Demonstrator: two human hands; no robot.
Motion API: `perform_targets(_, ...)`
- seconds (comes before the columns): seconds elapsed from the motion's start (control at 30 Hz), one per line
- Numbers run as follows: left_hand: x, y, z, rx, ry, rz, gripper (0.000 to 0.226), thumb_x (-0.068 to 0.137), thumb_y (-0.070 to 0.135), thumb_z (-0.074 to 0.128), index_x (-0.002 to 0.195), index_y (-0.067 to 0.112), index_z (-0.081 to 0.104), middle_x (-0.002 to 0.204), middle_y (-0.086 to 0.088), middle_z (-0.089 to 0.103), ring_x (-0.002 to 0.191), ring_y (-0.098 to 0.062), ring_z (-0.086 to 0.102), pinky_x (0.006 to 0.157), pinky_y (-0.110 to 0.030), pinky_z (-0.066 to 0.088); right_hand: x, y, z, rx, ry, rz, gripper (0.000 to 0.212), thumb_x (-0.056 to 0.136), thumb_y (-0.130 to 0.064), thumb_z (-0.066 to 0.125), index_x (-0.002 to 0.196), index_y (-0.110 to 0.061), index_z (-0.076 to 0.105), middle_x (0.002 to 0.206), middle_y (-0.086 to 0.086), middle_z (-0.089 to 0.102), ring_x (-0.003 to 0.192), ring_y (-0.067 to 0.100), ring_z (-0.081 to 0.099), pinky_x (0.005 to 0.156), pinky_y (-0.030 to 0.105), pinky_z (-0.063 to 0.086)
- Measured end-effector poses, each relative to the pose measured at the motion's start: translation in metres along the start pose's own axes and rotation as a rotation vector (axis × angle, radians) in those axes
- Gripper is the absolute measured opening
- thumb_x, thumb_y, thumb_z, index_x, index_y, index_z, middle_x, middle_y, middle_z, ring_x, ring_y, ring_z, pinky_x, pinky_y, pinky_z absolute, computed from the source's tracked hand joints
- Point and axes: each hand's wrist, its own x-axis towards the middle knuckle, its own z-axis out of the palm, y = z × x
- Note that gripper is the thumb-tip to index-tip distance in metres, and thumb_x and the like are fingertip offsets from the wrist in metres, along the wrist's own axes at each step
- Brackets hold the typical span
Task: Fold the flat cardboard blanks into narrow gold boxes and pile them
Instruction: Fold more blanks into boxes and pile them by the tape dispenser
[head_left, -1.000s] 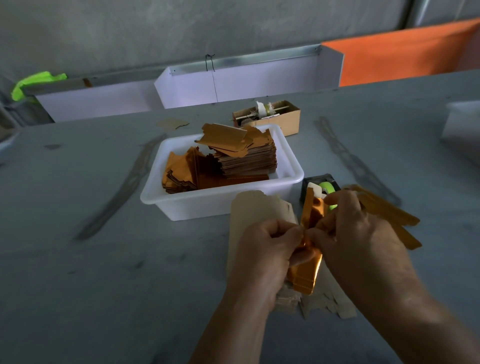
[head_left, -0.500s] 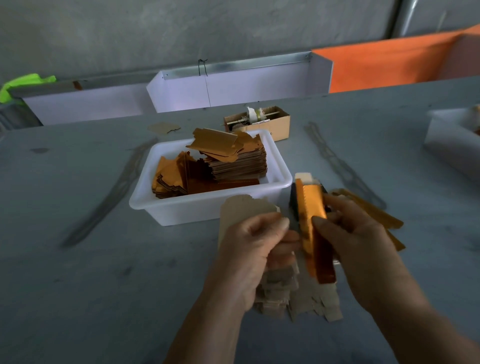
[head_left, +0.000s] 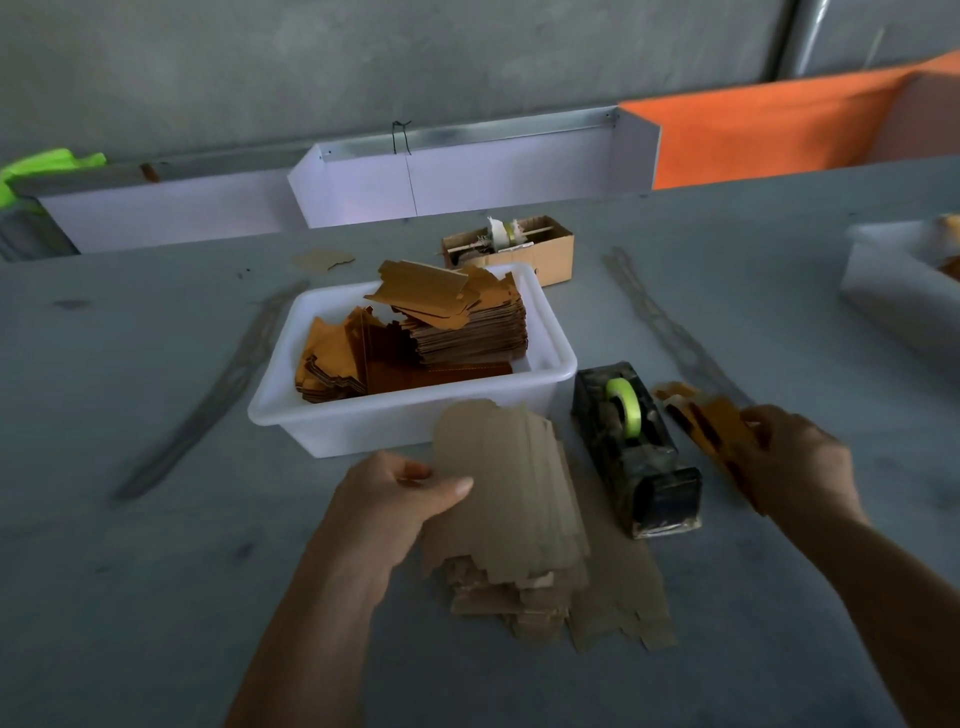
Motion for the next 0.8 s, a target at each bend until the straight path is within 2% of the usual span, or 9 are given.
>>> perform_targets(0.1,0.006,-0.001,-0.004,-0.135,-0.086,-0.08,0.027,0.069,0.016,0.081,0.09,0.007,0.068,0.082,-0.004,0.076,0.088,-0.021,0.068,0.086,-0.038,0.054,0.002,0.0,0.002,-0.132,-0.006,0.013,0.028,0.093,-0.027,0.049,0.116,-0.014,0.059,0.104,0.011,0.053,0.09,0.03,0.05,0.075,0.037,0.044)
perform_targets(0.17,0.006,-0.001,-0.007,-0.124,-0.069,-0.075,0.02,0.07,0.016,0.081,0.085,0.007,0.069,0.078,-0.001,0.075,0.09,-0.022,0.068,0.085,-0.038,0.052,0.0,-0.003,0.0,-0.14,0.005,0.035,0.03,0.093,-0.025,0.049,0.118,-0.014,0.059,0.118,0.012,0.049,0.107,0.032,0.046,0.084,0.043,0.044)
perform_targets(0.23,0.003,0.001,-0.008,-0.091,-0.018,-0.043,0.019,0.071,0.02,0.08,0.078,0.008,0.067,0.081,-0.003,0.075,0.091,-0.024,0.066,0.085,-0.039,0.05,-0.005,-0.006,-0.003,-0.087,0.045,0.024,0.029,0.093,-0.023,0.051,0.117,-0.011,0.061,0.121,0.015,0.047,0.112,0.035,0.043,0.089,0.045,0.041)
perform_targets(0.37,-0.009,0.012,-0.012,-0.111,0.001,0.098,0.022,0.069,0.024,0.078,0.062,0.012,0.062,0.078,-0.01,0.073,0.087,-0.032,0.068,0.09,-0.048,0.051,-0.024,-0.018,-0.017,0.122,0.222,-0.111,0.029,0.089,-0.02,0.058,0.116,-0.01,0.064,0.118,0.015,0.052,0.1,0.029,0.054,0.086,0.039,0.046)
perform_targets(0.43,-0.014,0.02,-0.014,-0.199,-0.083,0.154,0.031,0.059,0.031,0.078,0.072,0.006,0.066,0.083,-0.012,0.074,0.088,-0.032,0.069,0.085,-0.045,0.055,-0.042,-0.031,-0.029,0.271,0.255,-0.167,0.024,0.089,-0.026,0.059,0.111,-0.02,0.065,0.111,0.007,0.059,0.088,0.019,0.057,0.077,0.027,0.045)
perform_targets(0.53,-0.021,0.028,-0.011,-0.318,-0.232,0.176,0.058,0.05,0.032,0.077,0.093,-0.005,0.066,0.094,-0.013,0.074,0.088,-0.026,0.071,0.077,-0.034,0.058,-0.084,-0.06,-0.044,0.637,0.057,-0.25,0.018,0.082,-0.04,0.062,0.096,-0.032,0.068,0.085,-0.006,0.071,0.071,0.009,0.066,0.061,0.013,0.05)
perform_targets(0.6,-0.027,0.032,-0.004,-0.332,-0.287,0.193,0.051,0.053,0.031,0.076,0.093,0.001,0.07,0.097,-0.014,0.073,0.091,-0.028,0.07,0.079,-0.036,0.057,-0.11,-0.08,-0.046,0.851,-0.209,-0.268,0.036,0.068,-0.054,0.059,0.095,-0.032,0.07,0.082,-0.009,0.072,0.07,0.005,0.068,0.06,0.012,0.052)
perform_targets(0.67,-0.032,0.033,0.004,-0.346,-0.334,0.188,0.041,0.058,0.028,0.075,0.093,0.007,0.072,0.097,-0.012,0.074,0.091,-0.026,0.07,0.074,-0.035,0.058,-0.123,-0.09,-0.038,0.94,-0.398,-0.21,0.043,0.062,-0.051,0.064,0.098,-0.028,0.07,0.084,-0.008,0.073,0.075,0.006,0.069,0.063,0.016,0.054)
perform_targets(0.8,-0.037,0.031,0.017,-0.43,-0.427,0.132,0.041,0.064,0.018,0.072,0.103,0.01,0.071,0.099,-0.01,0.074,0.088,-0.022,0.071,0.068,-0.031,0.058,-0.125,-0.094,-0.026,0.947,-0.398,-0.07,0.042,0.064,-0.039,0.071,0.104,-0.029,0.065,0.086,-0.009,0.072,0.083,0.006,0.067,0.075,0.026,0.055)
